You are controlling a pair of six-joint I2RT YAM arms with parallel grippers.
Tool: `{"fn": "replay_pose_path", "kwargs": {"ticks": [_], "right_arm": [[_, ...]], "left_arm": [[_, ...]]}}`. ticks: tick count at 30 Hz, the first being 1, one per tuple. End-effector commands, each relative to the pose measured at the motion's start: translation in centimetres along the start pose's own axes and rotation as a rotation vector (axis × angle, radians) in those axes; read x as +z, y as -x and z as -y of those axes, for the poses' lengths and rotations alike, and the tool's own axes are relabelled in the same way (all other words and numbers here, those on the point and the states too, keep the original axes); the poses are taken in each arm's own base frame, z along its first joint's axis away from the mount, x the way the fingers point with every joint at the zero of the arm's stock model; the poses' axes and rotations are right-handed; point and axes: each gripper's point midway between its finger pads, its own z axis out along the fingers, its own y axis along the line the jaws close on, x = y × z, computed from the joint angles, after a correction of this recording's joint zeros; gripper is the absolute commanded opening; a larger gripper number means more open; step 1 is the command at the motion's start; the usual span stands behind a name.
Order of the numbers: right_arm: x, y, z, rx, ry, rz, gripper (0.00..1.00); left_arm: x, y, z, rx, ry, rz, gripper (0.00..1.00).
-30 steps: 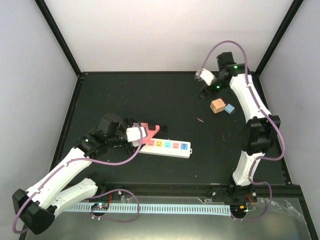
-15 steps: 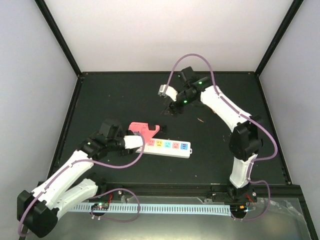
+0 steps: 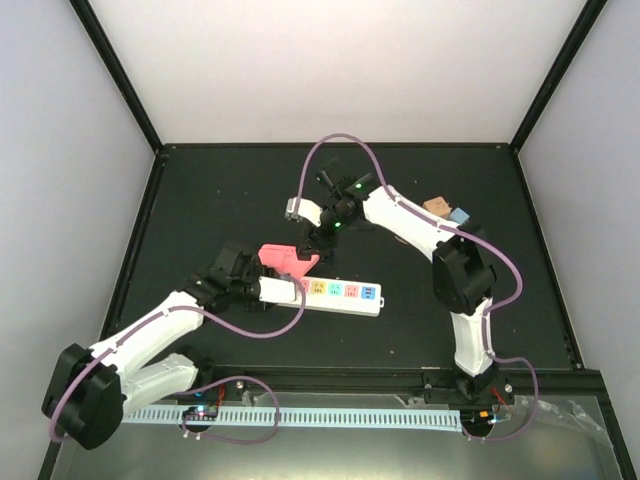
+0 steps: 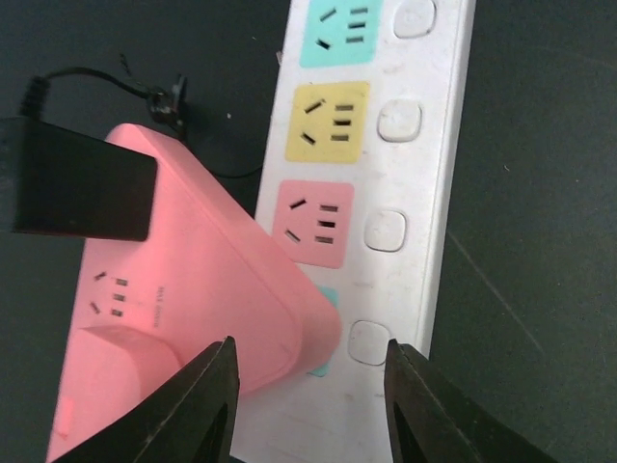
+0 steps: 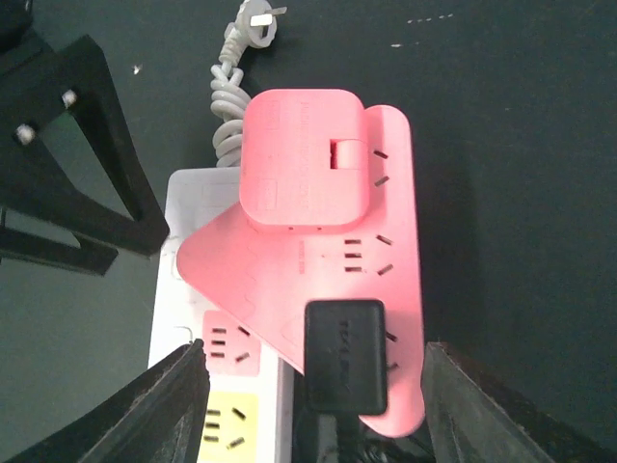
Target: Pull the plug off the socket
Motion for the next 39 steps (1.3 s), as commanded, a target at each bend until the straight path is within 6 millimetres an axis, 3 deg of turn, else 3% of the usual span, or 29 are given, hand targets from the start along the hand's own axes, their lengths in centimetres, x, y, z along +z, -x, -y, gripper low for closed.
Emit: {"fn": "replay_pose_path", "kwargs": {"ticks": [1, 5, 10, 21, 26, 34, 39], "right_arm": [[1.4, 0.5, -0.1, -0.02, -0.023, -0.016, 0.62], [2.1, 0.4, -0.3, -0.027, -0.016, -0.039, 0.56], [2.7, 0.2, -0.8, -0.042, -0.015, -0.058, 0.56], [3.8, -1.6, 0.7, -0.06, -0.109, -0.148, 0.53], [3.3, -1.6, 0.0, -0.072, -0.11, -0.133, 0.55], [0.4, 0.7, -0.3, -0.1, -0.162, -0.079, 0.65], [0.1, 0.5, -0.3, -0.102, -0.172, -0.089, 0.68]], "left_arm": [[0.6, 0.4, -0.7, 0.093, 0.051, 0.018, 0.45], [1.0, 0.0, -0.7, 0.099, 0.051, -0.002, 0.53], [1.7, -0.6, -0.5, 0.114, 0.037, -0.032, 0.54], [3.1, -1.6, -0.3, 0.14, 0.024, -0.073, 0.53], [3.4, -2.4, 0.3, 0.154, 0.016, -0.096, 0.51], [3.6, -4.0, 1.7, 0.156, -0.012, -0.137, 0.41], [3.3, -4.1, 2.9, 0.176, -0.039, -0.119, 0.37]]}}
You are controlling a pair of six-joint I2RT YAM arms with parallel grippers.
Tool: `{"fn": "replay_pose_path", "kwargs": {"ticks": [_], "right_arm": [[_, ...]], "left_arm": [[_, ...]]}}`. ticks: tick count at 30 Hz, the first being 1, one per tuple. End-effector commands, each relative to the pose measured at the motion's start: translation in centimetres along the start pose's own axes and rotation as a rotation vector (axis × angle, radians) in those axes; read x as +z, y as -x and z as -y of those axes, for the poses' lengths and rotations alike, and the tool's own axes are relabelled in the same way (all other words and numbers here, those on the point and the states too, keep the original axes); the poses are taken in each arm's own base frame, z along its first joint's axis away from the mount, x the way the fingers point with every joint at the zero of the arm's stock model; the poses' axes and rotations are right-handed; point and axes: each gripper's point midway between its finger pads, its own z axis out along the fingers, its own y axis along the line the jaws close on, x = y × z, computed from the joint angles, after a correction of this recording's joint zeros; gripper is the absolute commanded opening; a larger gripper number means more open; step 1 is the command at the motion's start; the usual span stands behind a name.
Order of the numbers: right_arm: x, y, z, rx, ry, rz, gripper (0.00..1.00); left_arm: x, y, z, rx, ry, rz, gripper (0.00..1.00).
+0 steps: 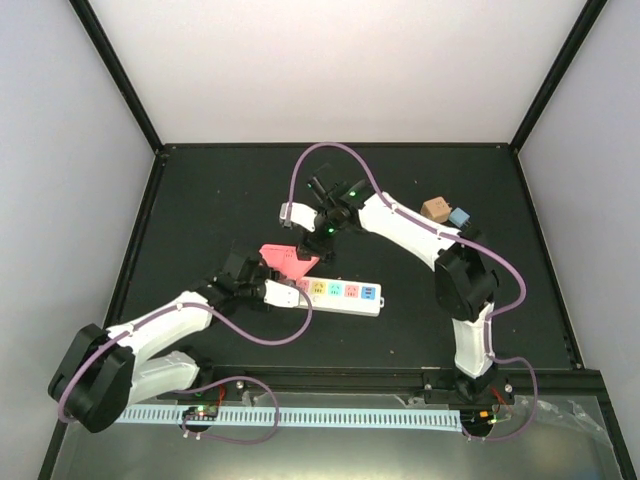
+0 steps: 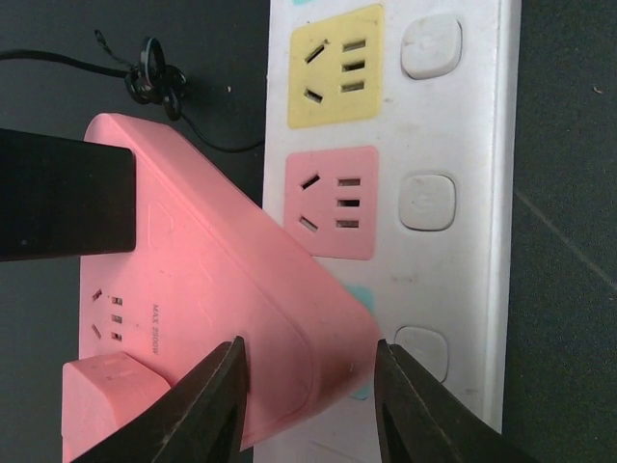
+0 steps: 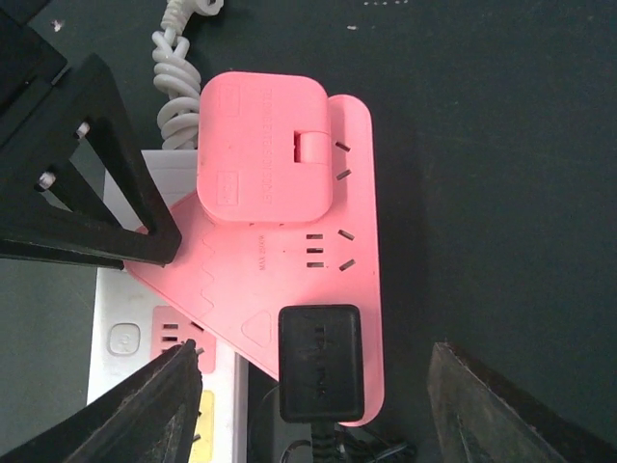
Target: Pull the plug off the socket
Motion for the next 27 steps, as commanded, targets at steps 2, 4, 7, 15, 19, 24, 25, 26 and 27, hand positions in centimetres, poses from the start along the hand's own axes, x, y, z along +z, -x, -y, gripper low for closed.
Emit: {"fn": "replay_pose_path", "kwargs": {"ticks": [2, 4, 7, 15, 19, 24, 25, 26, 27], "right_arm": [[-1.0, 0.1, -0.2, -0.015, -0.027, -0.008, 0.68], [-0.5, -0.5, -0.2, -0.011, -0.024, -0.022, 0.68], [0.2, -1.1, -0.2, -0.003, -0.015, -0.038, 0.67], [1.9, -2.3, 0.3, -0.015, -0.033, -0.084, 0.66], [2.9, -2.7, 0.1, -0.05, -0.045, -0.118, 0.62], [3.4, -2.9, -0.4, -0.087, -0.06, -0.138, 0.52], [3.3, -2.7, -0.4, -0.086, -0.061, -0.132, 0.48], [3.0, -2.5, -0.5, -0.084, -0.06, -0.123, 0.44], [2.7, -2.1, -0.5, -0.086, -0.061, -0.113, 0.4]], "left_arm": [[0.2, -1.7, 4.3, 0.033, -0.122, -0.042, 0.37], [0.5, -2.1, 4.8, 0.039, -0.135, -0.06, 0.37], [0.6, -2.5, 5.1, 0.029, -0.144, -0.079, 0.36], [0.7, -2.3, 5.3, 0.044, -0.154, -0.074, 0.36], [0.7, -2.4, 5.4, 0.046, -0.167, -0.082, 0.35], [0.7, -2.5, 5.5, 0.052, -0.182, -0.091, 0.34], [0.7, -2.5, 5.6, 0.054, -0.186, -0.094, 0.34], [0.7, -2.6, 5.6, 0.055, -0.189, -0.097, 0.34], [0.7, -2.6, 5.7, 0.059, -0.192, -0.101, 0.33]]}}
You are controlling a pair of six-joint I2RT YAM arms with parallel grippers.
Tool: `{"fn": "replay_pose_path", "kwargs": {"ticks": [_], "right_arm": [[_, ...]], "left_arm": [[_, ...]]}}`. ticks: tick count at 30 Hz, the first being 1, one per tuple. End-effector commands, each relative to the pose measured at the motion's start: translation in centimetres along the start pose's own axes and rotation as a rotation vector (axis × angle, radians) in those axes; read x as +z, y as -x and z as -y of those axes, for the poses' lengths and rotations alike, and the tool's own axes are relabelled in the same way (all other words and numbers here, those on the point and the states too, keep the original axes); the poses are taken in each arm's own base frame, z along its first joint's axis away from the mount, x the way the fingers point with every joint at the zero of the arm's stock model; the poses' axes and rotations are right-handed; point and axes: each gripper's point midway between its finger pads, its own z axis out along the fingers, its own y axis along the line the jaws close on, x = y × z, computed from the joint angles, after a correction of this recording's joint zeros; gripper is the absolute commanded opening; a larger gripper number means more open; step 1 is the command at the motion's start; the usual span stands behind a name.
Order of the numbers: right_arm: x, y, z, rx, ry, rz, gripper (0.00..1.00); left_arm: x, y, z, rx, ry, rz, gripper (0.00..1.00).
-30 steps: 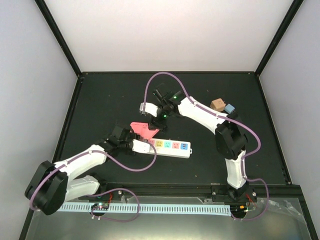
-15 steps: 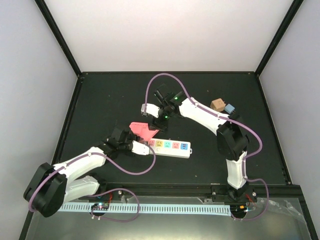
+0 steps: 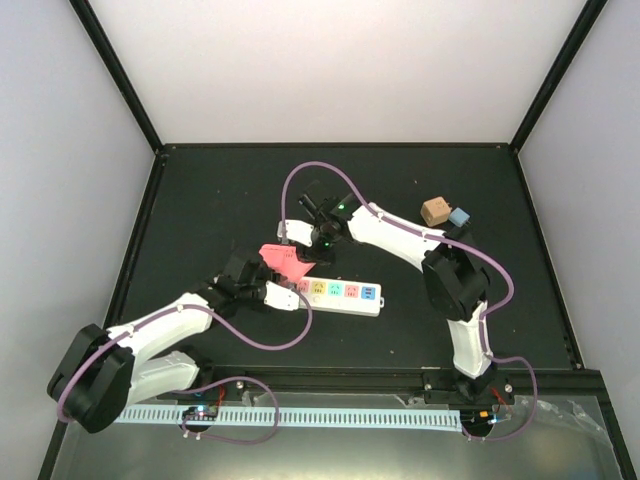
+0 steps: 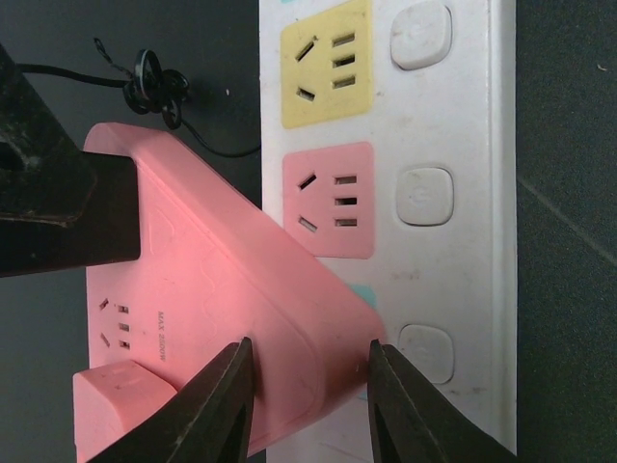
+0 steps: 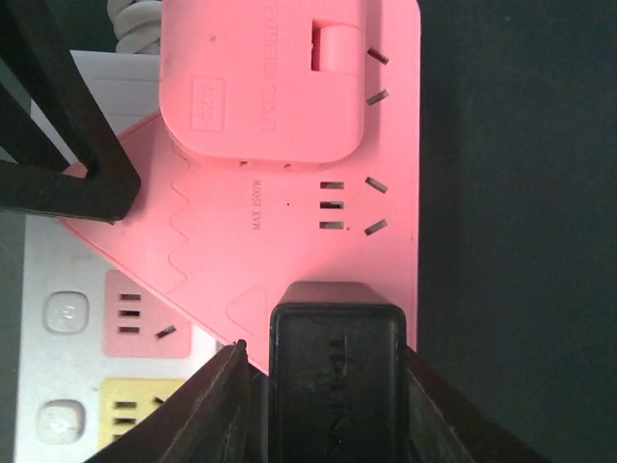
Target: Pull the plug off the socket
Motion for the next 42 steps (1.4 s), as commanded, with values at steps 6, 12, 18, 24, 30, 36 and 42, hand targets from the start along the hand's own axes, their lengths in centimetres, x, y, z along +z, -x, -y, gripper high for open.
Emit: {"fn": "replay_pose_path", "kwargs": {"ticks": [6, 12, 18, 24, 30, 36, 42], "right_arm": [[-2.1, 1.8, -0.1, -0.035, -0.027, 0.06, 0.25], [-3.1, 2.5, -0.3, -0.043, -0.024, 0.095, 0.16], [-4.0, 3.3, -0.5, -0.045, -0.028, 0.139, 0.13], [-3.7, 2.9, -0.5, -0.036, -0.032, 0.11, 0.13], [-3.5, 2.1, -1.6, -0.062, 0.017, 0.084, 0.12], [-4.2, 2.9, -2.5, -0.061, 0.064, 0.13, 0.11], [-5.0, 3.8, -1.6, -0.061, -0.004, 0.184, 0.11]], "left_arm": [[0.4, -2.4, 6.0, 0.006, -0.238, -0.106, 0.3], [0.4, -2.4, 6.4, 0.0, -0.273, -0.119, 0.28], [0.4, -2.4, 6.5, 0.0, -0.303, -0.128, 0.27], [0.6, -2.4, 6.6, -0.003, -0.34, -0.151, 0.27], [0.8, -2.4, 7.1, -0.004, -0.375, -0.158, 0.26], [0.9, -2.4, 7.2, -0.004, -0.39, -0.157, 0.26], [0.9, -2.4, 7.2, -0.008, -0.391, -0.16, 0.26]]}}
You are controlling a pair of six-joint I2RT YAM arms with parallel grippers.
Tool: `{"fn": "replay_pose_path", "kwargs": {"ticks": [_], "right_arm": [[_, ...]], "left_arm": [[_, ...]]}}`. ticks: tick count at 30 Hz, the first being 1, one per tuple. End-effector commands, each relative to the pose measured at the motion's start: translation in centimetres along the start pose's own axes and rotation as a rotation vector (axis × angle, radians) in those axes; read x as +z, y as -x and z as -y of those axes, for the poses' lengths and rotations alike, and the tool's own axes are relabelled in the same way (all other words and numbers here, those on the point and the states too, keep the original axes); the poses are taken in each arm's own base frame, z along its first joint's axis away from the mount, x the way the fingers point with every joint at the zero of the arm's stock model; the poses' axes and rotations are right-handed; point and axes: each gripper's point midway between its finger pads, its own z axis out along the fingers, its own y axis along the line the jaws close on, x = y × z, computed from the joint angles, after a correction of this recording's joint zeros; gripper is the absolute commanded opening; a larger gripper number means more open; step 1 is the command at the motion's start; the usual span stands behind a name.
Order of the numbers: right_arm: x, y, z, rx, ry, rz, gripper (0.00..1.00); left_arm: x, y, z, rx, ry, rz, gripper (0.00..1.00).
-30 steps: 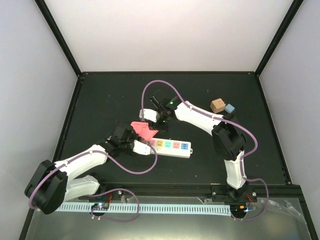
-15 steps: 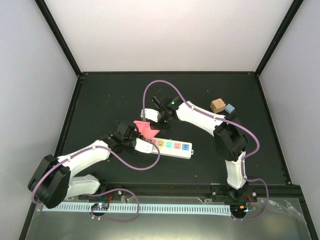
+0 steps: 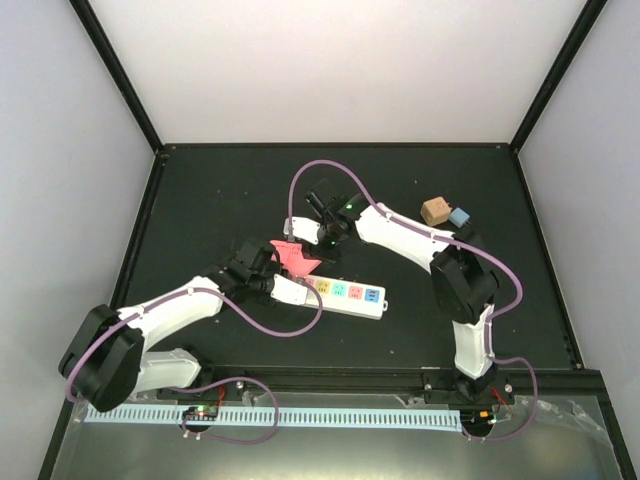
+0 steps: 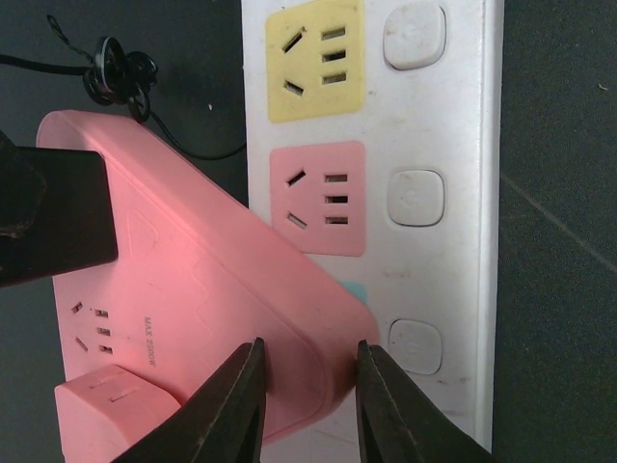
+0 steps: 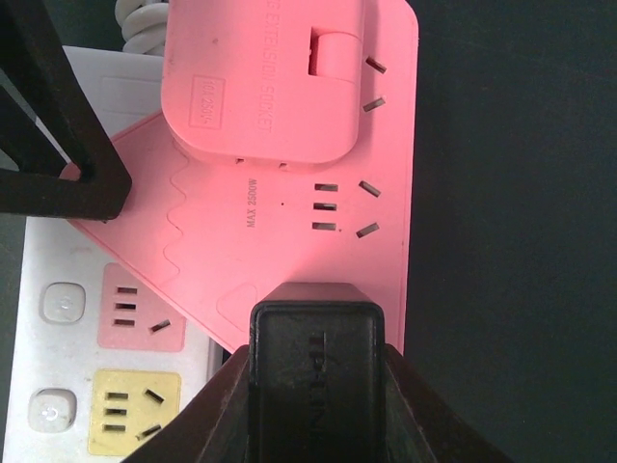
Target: Pull the plug off the socket
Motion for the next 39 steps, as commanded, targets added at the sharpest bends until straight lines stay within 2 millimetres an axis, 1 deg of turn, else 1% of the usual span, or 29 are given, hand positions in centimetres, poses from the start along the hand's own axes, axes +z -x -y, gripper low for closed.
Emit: {"fn": "replay_pose_path", "kwargs": {"ticks": [1, 3, 5, 10, 12, 15, 17, 19, 23, 26, 30, 33, 36, 39], "right_arm": [[-4.1, 4.4, -2.1, -0.057, 0.047, 0.179, 0.11], [-4.1, 4.2, -2.3, -0.059, 0.065, 0.161, 0.1], [-3.4, 3.4, -2.5, -0.063, 0.101, 0.104, 0.1], [-2.3, 2.1, -1.6, -0.037, 0.076, 0.004, 0.09], [-2.6, 2.0, -1.8, -0.037, 0.088, -0.001, 0.09], [-3.5, 2.7, -2.9, -0.042, 0.128, 0.055, 0.09], [-3.5, 2.8, -3.0, -0.039, 0.122, 0.08, 0.09], [-3.0, 2.6, -2.7, -0.033, 0.103, 0.087, 0.09], [-0.7, 0.9, -3.2, -0.01, 0.124, 0.039, 0.09], [0.1, 0.0, -3.3, -0.002, 0.11, 0.025, 0.07], [-0.2, 0.0, -2.9, -0.002, 0.079, 0.031, 0.08], [-0.8, 0.6, -3.0, 0.0, 0.088, 0.054, 0.07], [-1.6, 1.6, -3.5, -0.001, 0.13, 0.097, 0.07], [-3.1, 2.9, -4.0, 0.022, 0.199, 0.17, 0.07]], "left_arm": [[1.2, -2.8, 7.5, -0.037, -0.274, -0.103, 0.26], [1.2, -2.8, 7.6, -0.037, -0.276, -0.104, 0.26], [1.2, -2.8, 7.6, -0.039, -0.279, -0.103, 0.26], [1.2, -2.8, 7.7, -0.036, -0.284, -0.105, 0.26], [1.2, -2.8, 7.7, -0.035, -0.286, -0.105, 0.26], [1.2, -2.8, 7.8, -0.031, -0.294, -0.11, 0.26], [1.2, -2.8, 7.9, -0.026, -0.305, -0.114, 0.26], [1.3, -2.9, 7.9, -0.022, -0.313, -0.123, 0.26], [1.4, -2.9, 8.0, -0.008, -0.318, -0.137, 0.26], [1.4, -2.8, 7.7, -0.034, -0.307, -0.144, 0.25], [1.2, -2.4, 7.2, -0.075, -0.296, -0.138, 0.22], [0.9, -1.8, 7.3, -0.038, -0.291, -0.114, 0.23], [1.2, -2.2, 8.0, 0.012, -0.29, -0.156, 0.23], [1.4, -3.0, 9.0, 0.031, -0.325, -0.21, 0.23]]}}
